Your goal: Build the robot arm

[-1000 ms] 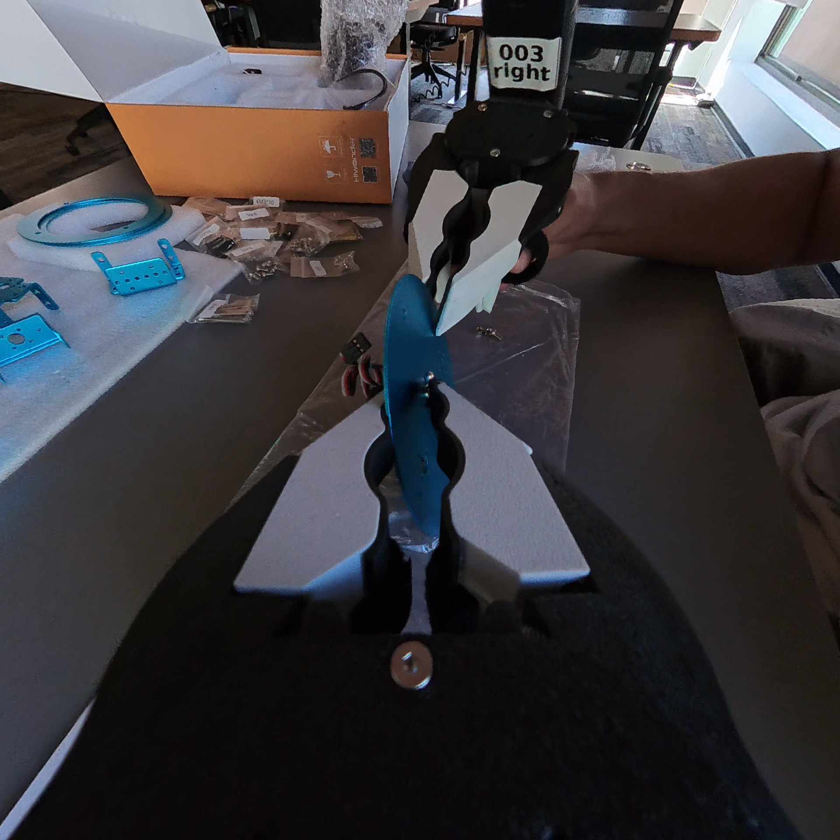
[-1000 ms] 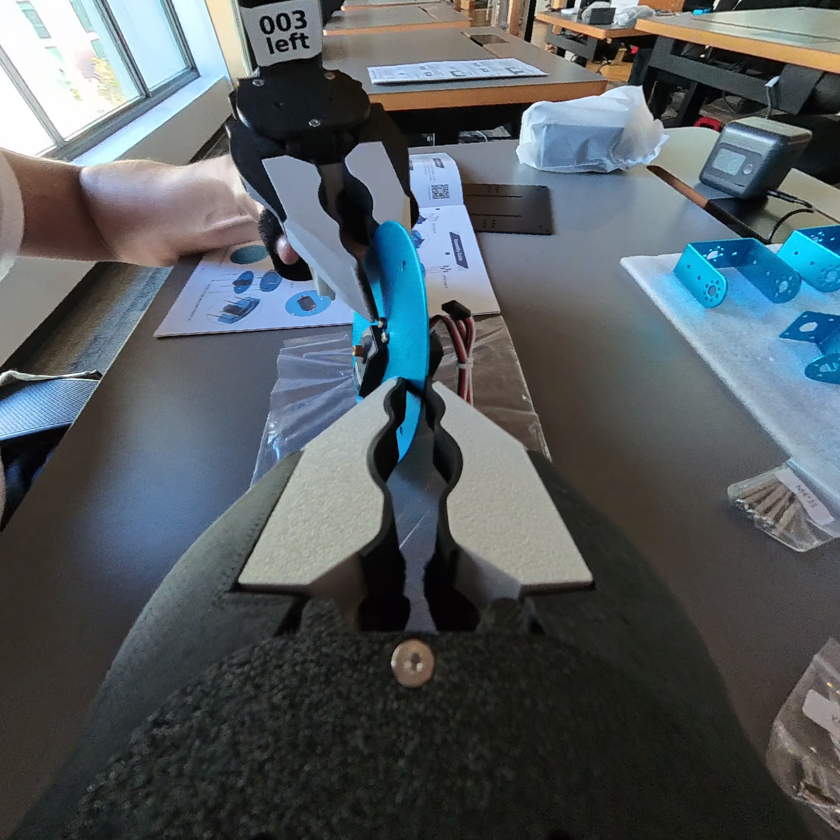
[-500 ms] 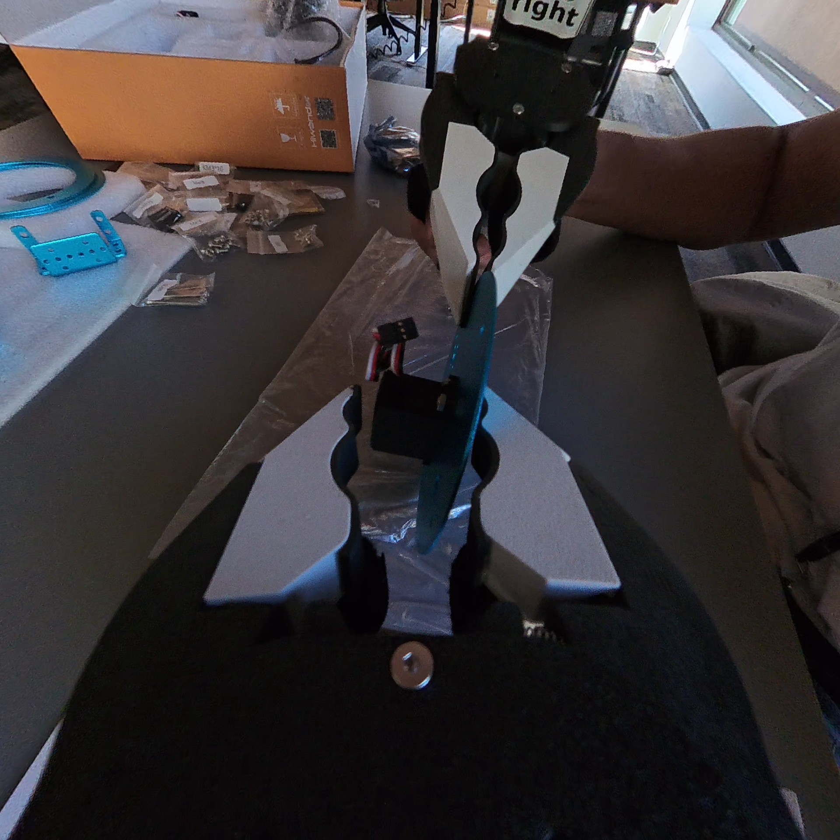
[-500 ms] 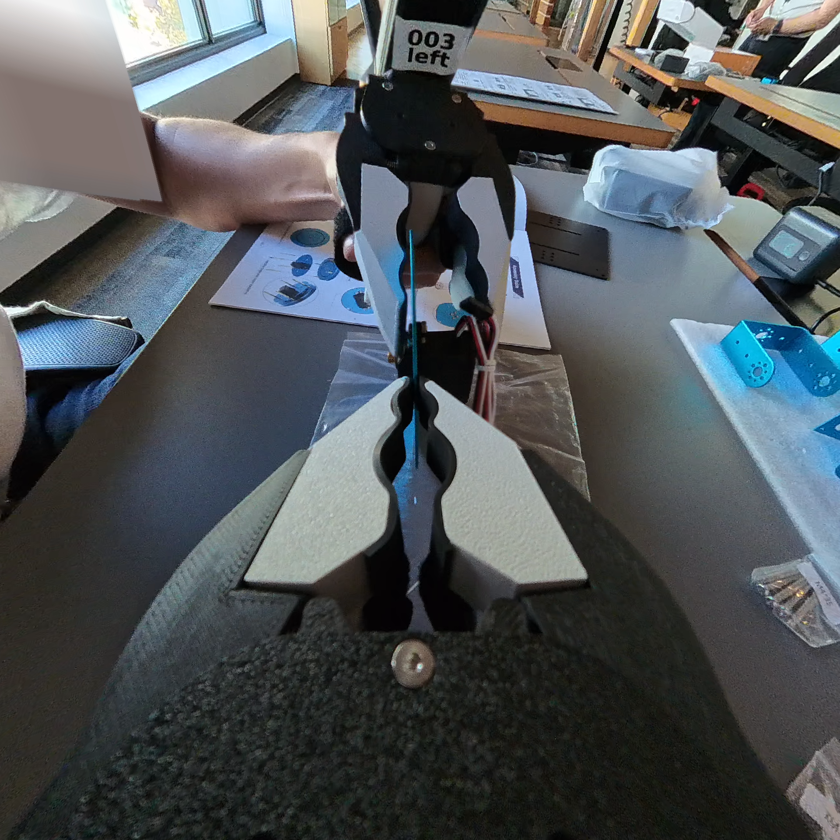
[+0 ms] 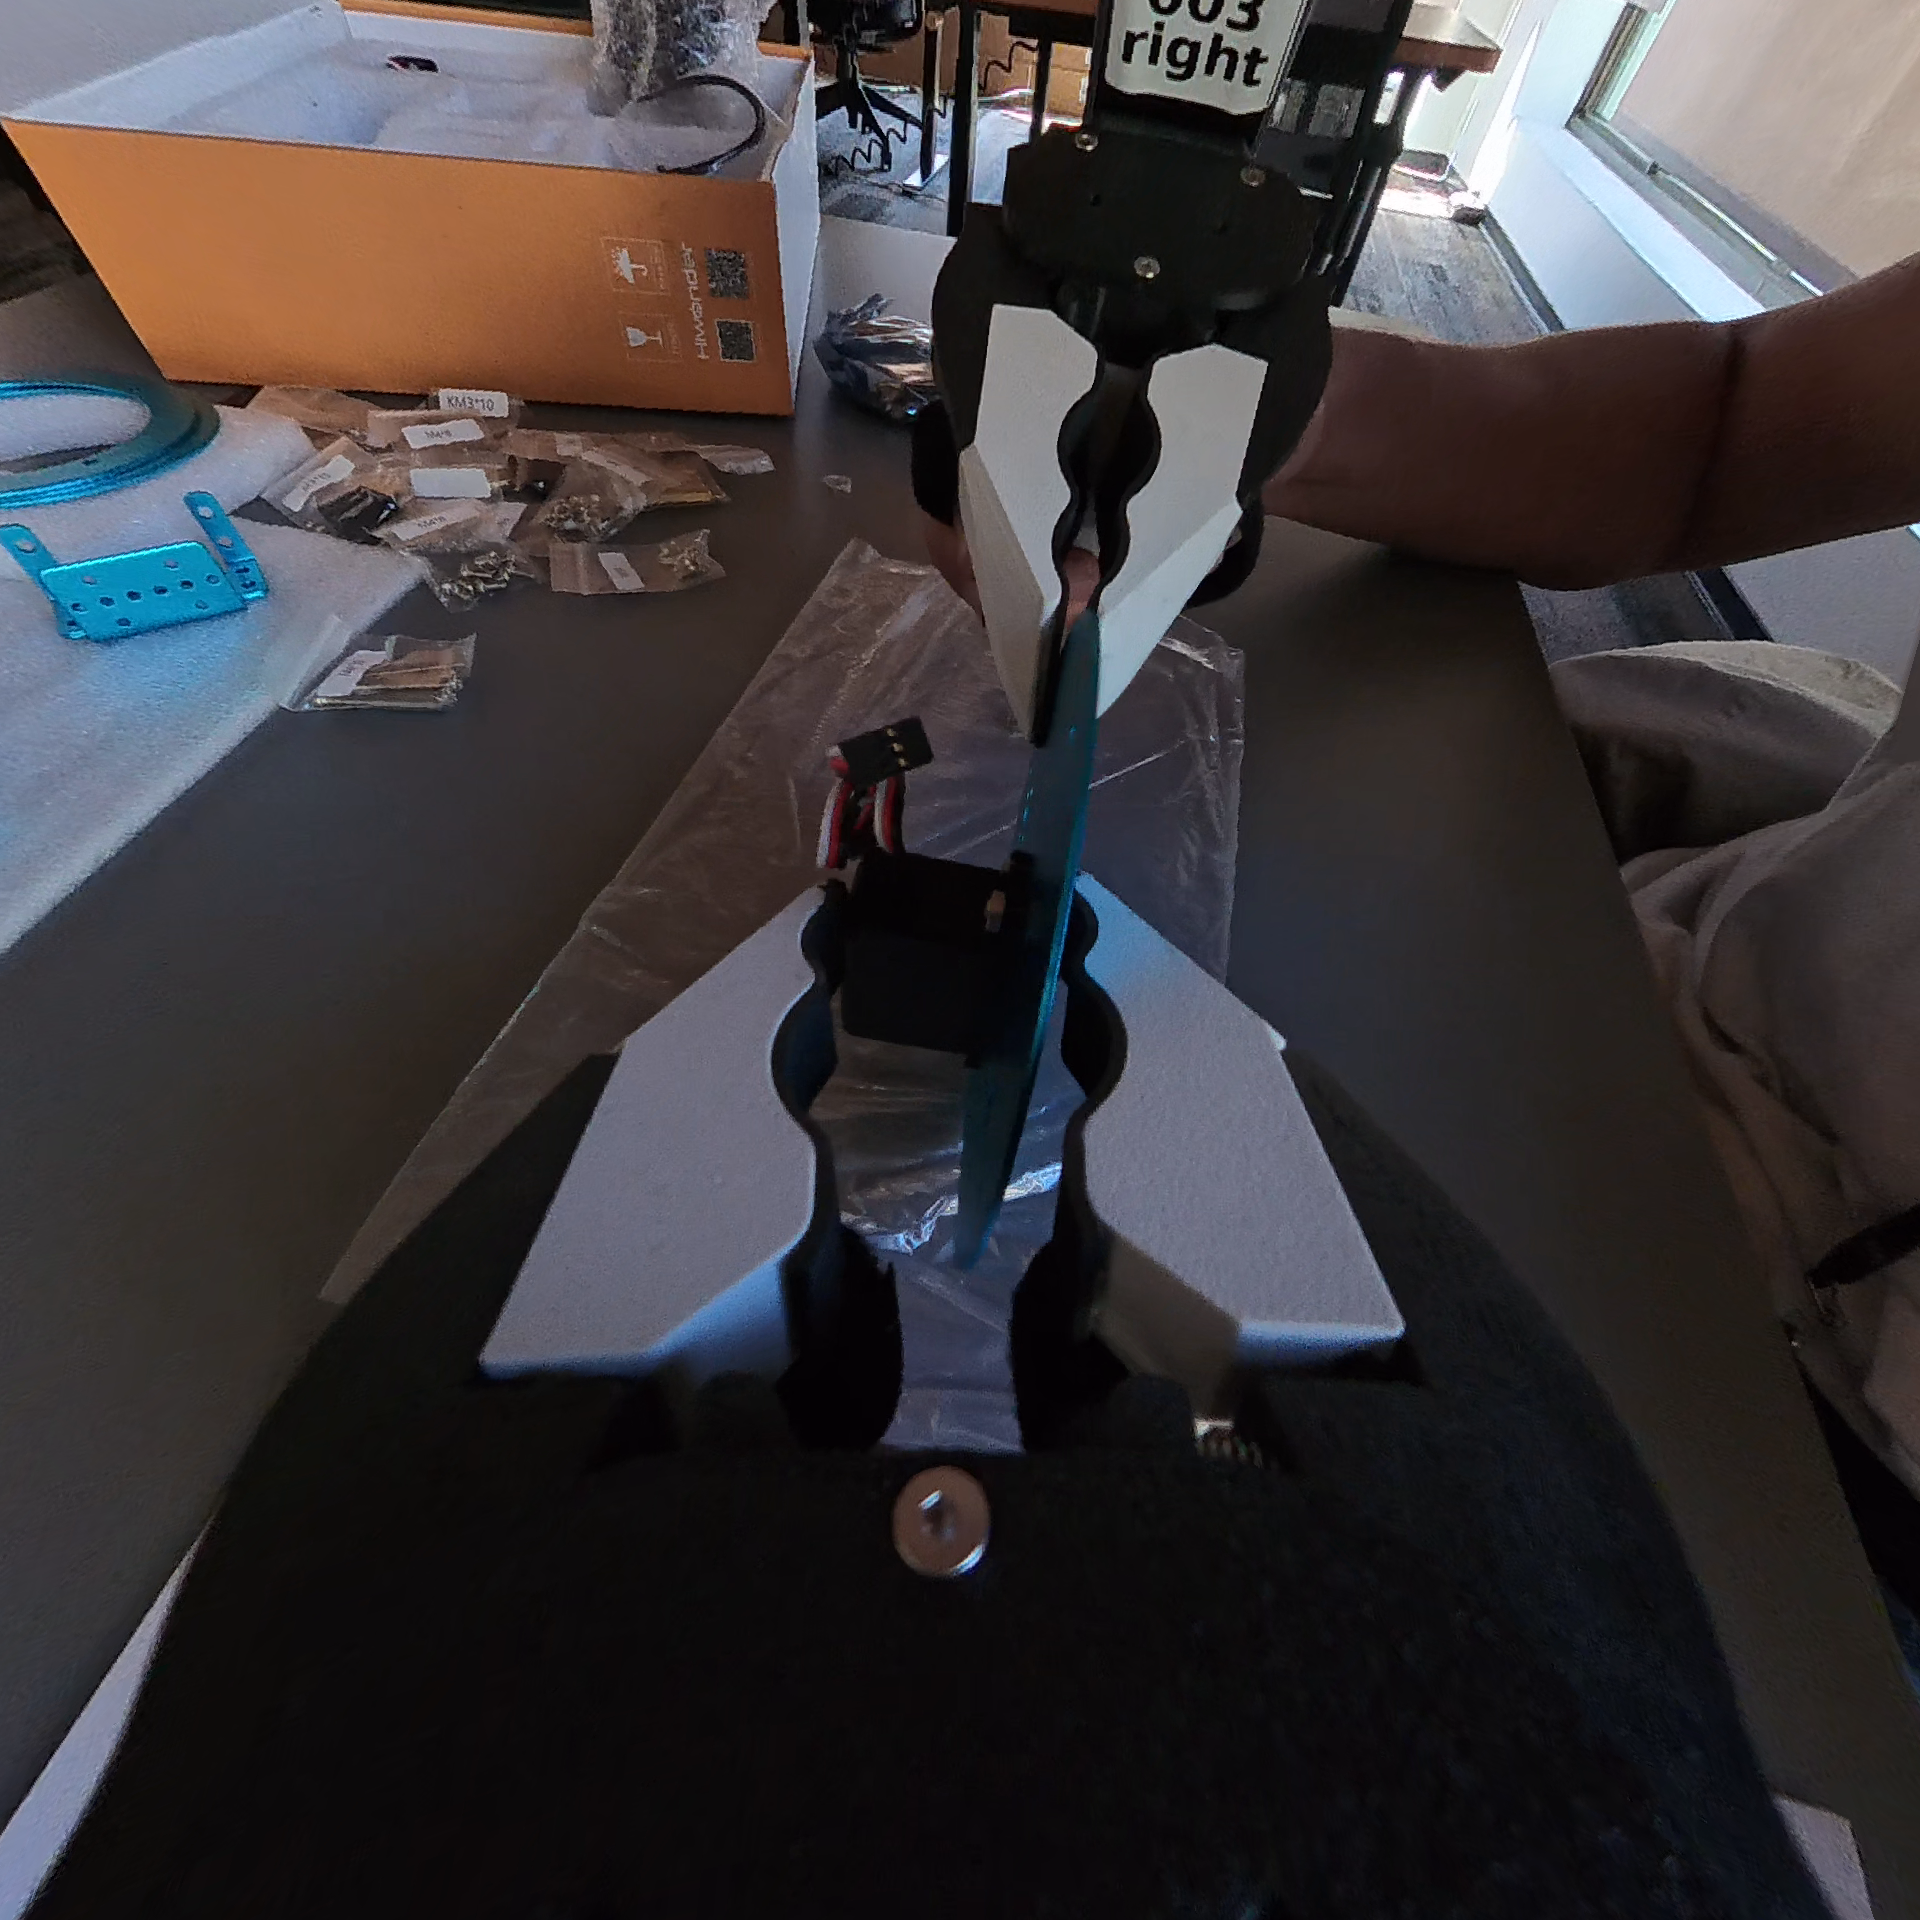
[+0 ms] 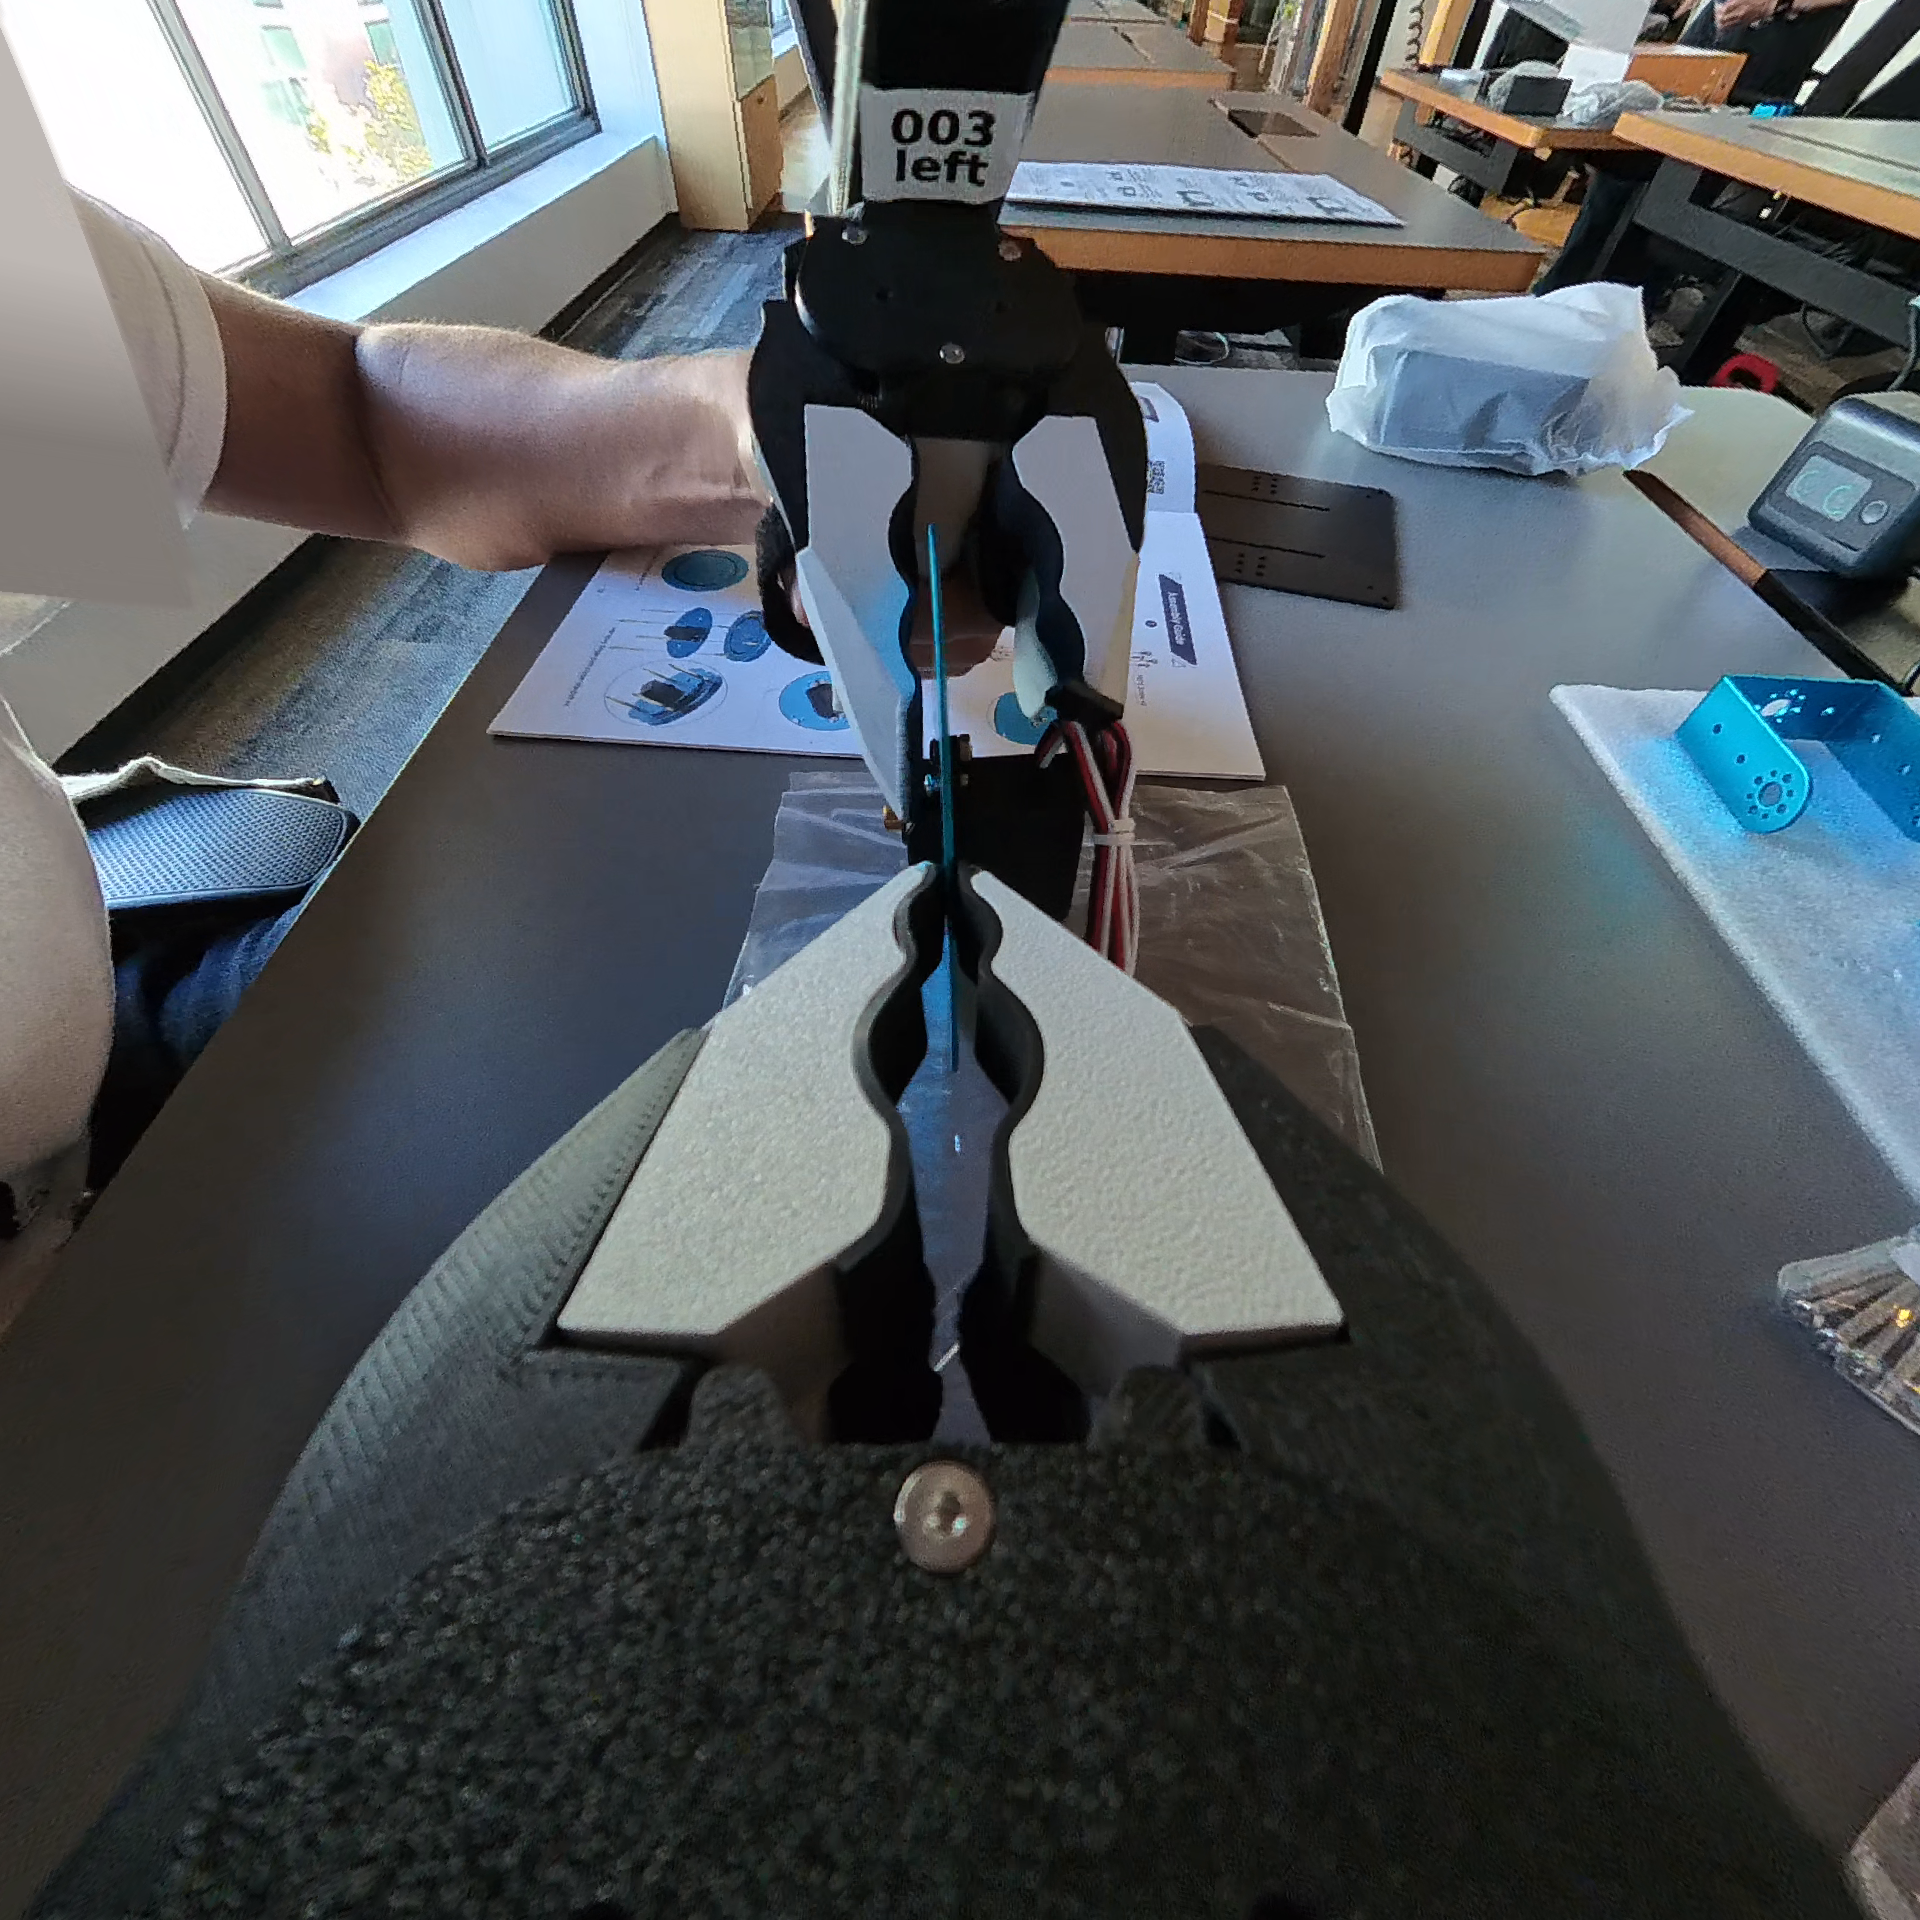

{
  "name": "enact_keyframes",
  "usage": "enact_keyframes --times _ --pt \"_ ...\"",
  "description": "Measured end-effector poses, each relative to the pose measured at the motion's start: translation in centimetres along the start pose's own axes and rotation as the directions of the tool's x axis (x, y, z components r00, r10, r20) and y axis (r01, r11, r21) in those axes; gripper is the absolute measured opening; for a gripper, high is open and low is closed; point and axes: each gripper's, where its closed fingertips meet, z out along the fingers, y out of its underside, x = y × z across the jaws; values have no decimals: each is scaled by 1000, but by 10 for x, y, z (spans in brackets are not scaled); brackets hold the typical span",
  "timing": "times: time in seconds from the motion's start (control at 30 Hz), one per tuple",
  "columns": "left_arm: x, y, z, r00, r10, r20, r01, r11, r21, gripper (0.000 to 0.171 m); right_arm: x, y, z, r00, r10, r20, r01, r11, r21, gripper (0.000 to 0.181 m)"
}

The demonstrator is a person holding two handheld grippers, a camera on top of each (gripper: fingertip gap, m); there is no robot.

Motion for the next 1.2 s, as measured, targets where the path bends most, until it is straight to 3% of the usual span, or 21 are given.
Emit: enact_keyframes --times 0.43,0.63,0.77,0.83,0.93,1.07,1.2 --pt "0 -3 2 1000 -7 4 6 999 49 37 2 7 -2 999 8 -36 -8 1000 -22 3" --pt "5 -3 3 998 56 13 -56 996 70 37 -2 -4 -21 998 50 -24 -49 998 26 26" --pt "13 -3 5 988 152 21 -153 986 64 37 10 8 -55 999 22 -42 -24 998 -60 28" --pt "16 -3 6 980 196 32 -198 978 61 37 14 24 -64 995 92 -43 -96 991 -95 42" --pt "18 -4 8 973 228 48 -230 971 60 37 10 59 -67 985 174 -21 -175 971 -163 46" --pt "21 -4 10 964 257 65 -260 964 49 37 -9 85 -68 992 113 63 -87 943 -321 38" --pt "24 -4 11 956 284 76 -287 957 32 37 -5 97 -77 999 10 45 9 916 -402 37"
